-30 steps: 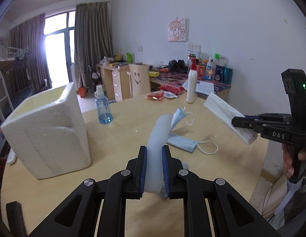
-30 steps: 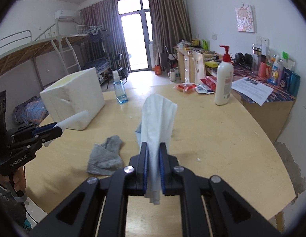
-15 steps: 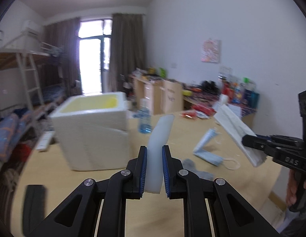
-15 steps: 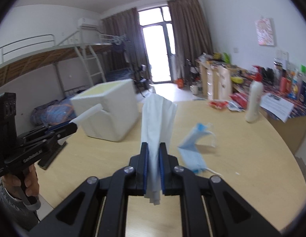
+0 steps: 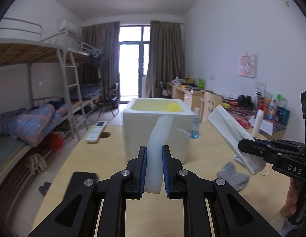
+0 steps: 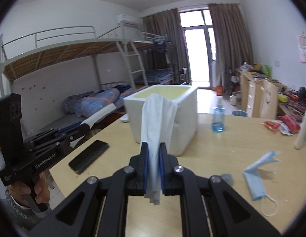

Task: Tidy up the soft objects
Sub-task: 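Carry the white tube and white mask toward the foam box with both tools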

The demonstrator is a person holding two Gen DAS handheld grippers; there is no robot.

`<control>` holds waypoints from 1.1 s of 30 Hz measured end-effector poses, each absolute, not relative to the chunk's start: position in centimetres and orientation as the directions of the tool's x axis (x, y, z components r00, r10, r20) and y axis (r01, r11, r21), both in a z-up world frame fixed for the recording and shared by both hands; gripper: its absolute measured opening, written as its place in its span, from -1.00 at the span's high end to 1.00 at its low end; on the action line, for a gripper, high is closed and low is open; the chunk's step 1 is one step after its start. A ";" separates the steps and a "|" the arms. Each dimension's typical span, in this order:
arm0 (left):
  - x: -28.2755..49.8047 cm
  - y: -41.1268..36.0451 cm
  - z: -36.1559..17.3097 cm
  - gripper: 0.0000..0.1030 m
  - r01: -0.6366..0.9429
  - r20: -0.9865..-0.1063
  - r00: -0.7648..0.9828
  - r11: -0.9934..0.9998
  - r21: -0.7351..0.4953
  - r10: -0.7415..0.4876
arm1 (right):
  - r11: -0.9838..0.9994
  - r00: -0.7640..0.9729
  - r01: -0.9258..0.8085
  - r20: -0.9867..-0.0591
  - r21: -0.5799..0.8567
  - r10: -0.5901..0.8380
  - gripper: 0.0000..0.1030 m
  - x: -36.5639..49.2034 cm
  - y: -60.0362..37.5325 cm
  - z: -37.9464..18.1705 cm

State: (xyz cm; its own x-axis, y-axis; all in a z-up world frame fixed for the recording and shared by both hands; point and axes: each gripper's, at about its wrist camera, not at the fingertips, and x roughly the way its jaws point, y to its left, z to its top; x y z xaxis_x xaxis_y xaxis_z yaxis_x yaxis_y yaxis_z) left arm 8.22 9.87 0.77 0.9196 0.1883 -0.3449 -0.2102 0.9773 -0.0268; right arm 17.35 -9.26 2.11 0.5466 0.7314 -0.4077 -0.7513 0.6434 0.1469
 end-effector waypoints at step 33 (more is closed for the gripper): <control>13.3 13.2 4.3 0.68 -0.222 -0.337 0.922 0.974 -0.047 0.193 | 0.644 0.554 -0.756 -0.408 0.118 0.726 0.75 20.4 -5.3 6.3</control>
